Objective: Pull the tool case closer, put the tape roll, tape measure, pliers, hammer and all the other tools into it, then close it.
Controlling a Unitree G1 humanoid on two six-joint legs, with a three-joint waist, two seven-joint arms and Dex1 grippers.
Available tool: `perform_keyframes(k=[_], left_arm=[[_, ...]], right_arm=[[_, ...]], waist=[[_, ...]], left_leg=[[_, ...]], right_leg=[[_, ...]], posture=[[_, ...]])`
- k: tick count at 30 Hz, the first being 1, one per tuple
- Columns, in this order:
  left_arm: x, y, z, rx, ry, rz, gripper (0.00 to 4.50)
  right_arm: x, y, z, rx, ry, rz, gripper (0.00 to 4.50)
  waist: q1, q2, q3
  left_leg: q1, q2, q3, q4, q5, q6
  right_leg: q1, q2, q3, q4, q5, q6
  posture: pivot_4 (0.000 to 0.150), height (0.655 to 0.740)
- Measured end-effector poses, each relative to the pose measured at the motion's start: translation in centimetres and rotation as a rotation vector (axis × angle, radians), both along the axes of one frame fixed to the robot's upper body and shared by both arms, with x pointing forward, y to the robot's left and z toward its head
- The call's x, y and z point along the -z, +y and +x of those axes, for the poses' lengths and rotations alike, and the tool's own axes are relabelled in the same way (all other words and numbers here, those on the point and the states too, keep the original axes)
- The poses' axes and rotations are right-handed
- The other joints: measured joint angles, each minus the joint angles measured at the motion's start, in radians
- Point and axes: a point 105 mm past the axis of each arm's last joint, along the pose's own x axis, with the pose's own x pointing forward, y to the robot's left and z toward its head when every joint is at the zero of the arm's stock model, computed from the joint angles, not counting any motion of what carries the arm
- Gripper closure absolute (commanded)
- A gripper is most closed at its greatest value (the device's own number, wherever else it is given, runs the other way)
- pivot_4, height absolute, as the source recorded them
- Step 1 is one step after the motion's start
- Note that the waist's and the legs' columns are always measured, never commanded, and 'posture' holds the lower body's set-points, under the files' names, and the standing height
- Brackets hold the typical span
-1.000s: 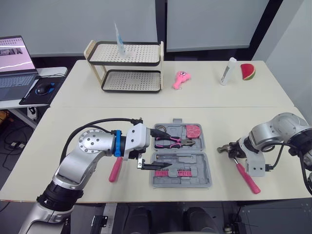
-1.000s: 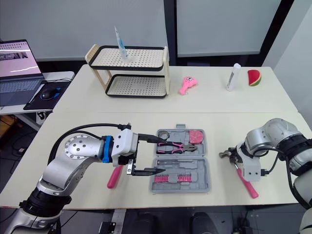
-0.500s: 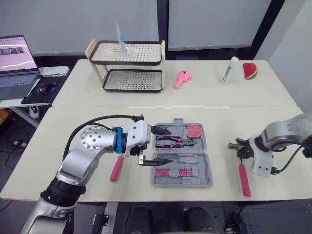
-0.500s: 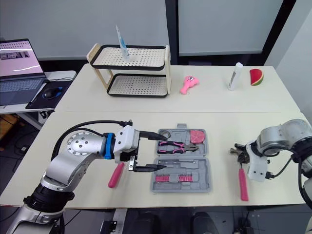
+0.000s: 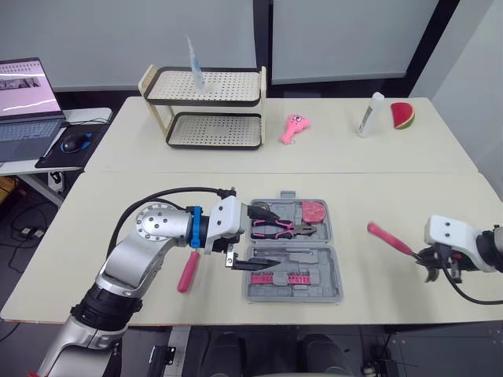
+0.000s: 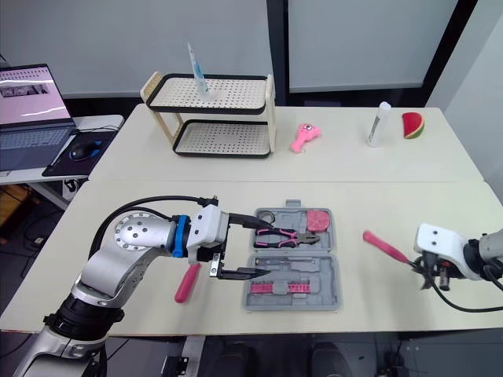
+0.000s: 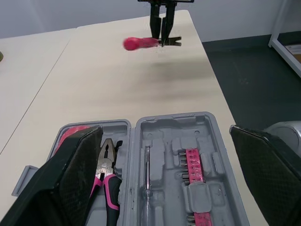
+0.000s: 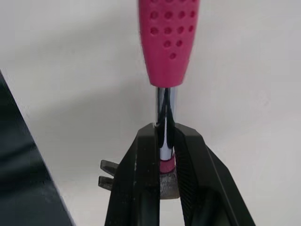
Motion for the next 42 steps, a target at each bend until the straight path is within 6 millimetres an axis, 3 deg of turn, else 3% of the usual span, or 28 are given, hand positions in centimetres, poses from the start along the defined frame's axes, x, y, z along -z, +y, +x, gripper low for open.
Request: perform_keyframes(k=[4, 8, 11, 23, 25, 30, 36, 39, 41, 42], left_arm=[[0.1, -0.1, 0.1, 0.007, 0.009, 0.0, 0.0], [0.0, -0.2, 0.0, 0.019, 0.006, -0.002, 0.0], [0.0, -0.2, 0.0, 0.019, 0.008, -0.001, 0.0], [0.1, 0.0, 0.0, 0.013, 0.014, 0.009, 0.0], [0.1, 0.0, 0.0, 0.013, 0.015, 0.01, 0.0], [0.1, 0.0, 0.0, 0.013, 0.015, 0.011, 0.0], [0.1, 0.0, 0.0, 0.015, 0.015, 0.011, 0.0], [0.2, 0.0, 0.0, 0.016, 0.016, 0.012, 0.0], [0.2, 0.0, -0.1, 0.018, 0.016, 0.009, 0.0], [0.3, 0.0, -0.1, 0.018, 0.018, 0.008, 0.0]], right_arm=[[1.1, 2.0, 0.1, 0.426, 0.044, 0.222, 4.27], [2.4, 3.7, 0.1, 0.652, 0.079, 0.269, 4.27], [3.4, 3.4, 0.2, 0.777, 0.05, 0.242, 4.27], [4.9, 4.3, 1.2, 0.861, -0.008, 0.185, 4.27], [5.0, 4.3, 1.1, 0.861, -0.005, 0.184, 3.56], [4.9, 4.4, 1.0, 0.85, -0.012, 0.207, 2.76], [2.0, 3.7, 1.0, 0.81, -0.101, 0.263, 1.68], [0.7, 3.3, 0.2, 0.751, -0.144, 0.262, 1.07], [1.0, 3.5, -0.9, 0.675, -0.139, 0.273, 0.49], [1.3, 3.8, -1.5, 0.635, -0.131, 0.283, 0.49]], waist=[[0.005, -0.001, 0.0], [0.009, 0.0, 0.0], [0.012, 0.0, 0.0], [0.009, 0.0, 0.0], [0.009, 0.0, 0.0], [0.009, 0.0, 0.0], [0.009, 0.0, 0.0], [0.011, 0.0, 0.0], [0.013, 0.0, 0.0], [0.014, 0.0, 0.0]], left_leg=[[-0.001, -0.001, -0.001, 0.0, 0.001, -0.001], [-0.002, -0.002, -0.001, -0.001, 0.001, -0.002], [-0.002, -0.002, -0.001, -0.001, 0.001, -0.002], [-0.002, -0.002, 0.0, -0.002, 0.0, 0.0], [-0.002, -0.002, -0.001, -0.002, 0.0, 0.0], [-0.002, -0.002, -0.001, -0.002, 0.0, 0.0], [-0.002, -0.002, -0.001, -0.002, -0.001, 0.001], [-0.002, -0.002, -0.001, -0.002, -0.001, 0.002], [-0.003, -0.002, -0.002, -0.002, -0.001, 0.002], [-0.003, -0.002, -0.002, -0.002, -0.001, 0.002]], right_leg=[[0.0, 0.001, 0.0, -0.002, 0.0, 0.0], [-0.002, 0.001, 0.001, -0.002, 0.0, 0.0], [-0.002, 0.001, 0.0, -0.003, 0.0, 0.0], [-0.003, 0.002, 0.001, -0.002, 0.0, 0.0], [-0.003, 0.002, 0.001, -0.002, 0.0, 0.0], [-0.004, 0.002, 0.002, -0.002, 0.0, 0.0], [-0.004, 0.002, 0.001, -0.002, 0.0, 0.0], [-0.003, 0.002, 0.001, -0.003, 0.0, 0.0], [-0.002, 0.003, 0.001, -0.004, 0.0, 0.0], [-0.002, 0.003, 0.002, -0.004, 0.0, 0.0]], posture=[[0.15, 0.74], [0.15, 0.74], [0.15, 0.74], [0.15, 0.74], [0.15, 0.74], [0.15, 0.74], [0.15, 0.74], [0.15, 0.74], [0.15, 0.74], [0.15, 0.74]])
